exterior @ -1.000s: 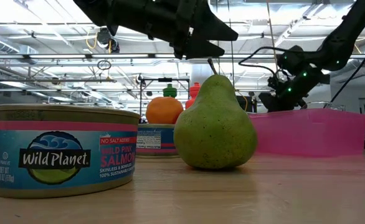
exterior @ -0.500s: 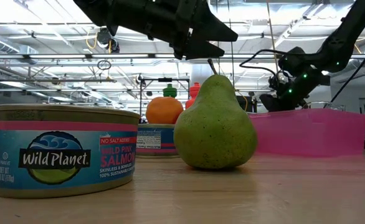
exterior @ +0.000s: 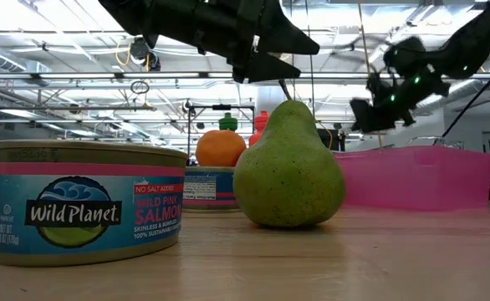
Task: Pick & Place Food Item
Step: Put the orange into the right transparent bin
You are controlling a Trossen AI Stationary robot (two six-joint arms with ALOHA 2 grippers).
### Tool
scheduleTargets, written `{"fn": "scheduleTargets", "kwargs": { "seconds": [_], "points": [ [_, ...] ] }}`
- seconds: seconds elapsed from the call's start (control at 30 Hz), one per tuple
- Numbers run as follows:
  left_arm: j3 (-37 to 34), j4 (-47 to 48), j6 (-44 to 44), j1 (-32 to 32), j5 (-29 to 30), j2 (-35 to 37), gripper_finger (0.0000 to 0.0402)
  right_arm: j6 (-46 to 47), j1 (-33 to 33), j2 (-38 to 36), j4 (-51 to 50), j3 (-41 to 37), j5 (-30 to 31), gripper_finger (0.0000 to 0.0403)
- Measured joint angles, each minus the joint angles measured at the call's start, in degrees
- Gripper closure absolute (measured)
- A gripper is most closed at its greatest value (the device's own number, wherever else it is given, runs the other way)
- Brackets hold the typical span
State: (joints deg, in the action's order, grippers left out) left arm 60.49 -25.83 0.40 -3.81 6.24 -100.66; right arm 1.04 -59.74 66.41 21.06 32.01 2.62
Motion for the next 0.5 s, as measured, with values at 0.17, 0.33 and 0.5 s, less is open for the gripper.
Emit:
{"fn": "scheduleTargets", "kwargs": {
  "seconds": [0.17, 0.33, 0.5],
  "points": [
    [0.0, 1.64, 0.5, 0.0, -0.22, -0.02, 0.0009, 0.04, 6.39, -9.56, -0.43, 0.0, -15.31, 0.0213],
    [0.0, 7.24, 0.76, -0.45, -0.18, -0.02, 0.0009, 1.93, 19.77, -17.7, -2.77, 0.0, -27.04, 0.0225],
    [0.0, 9.58, 2.48, -0.81, 0.01, 0.45, 0.0009, -0.26, 37.57, -20.86, -5.81, -0.74, -27.08, 0.0239]
  ]
}}
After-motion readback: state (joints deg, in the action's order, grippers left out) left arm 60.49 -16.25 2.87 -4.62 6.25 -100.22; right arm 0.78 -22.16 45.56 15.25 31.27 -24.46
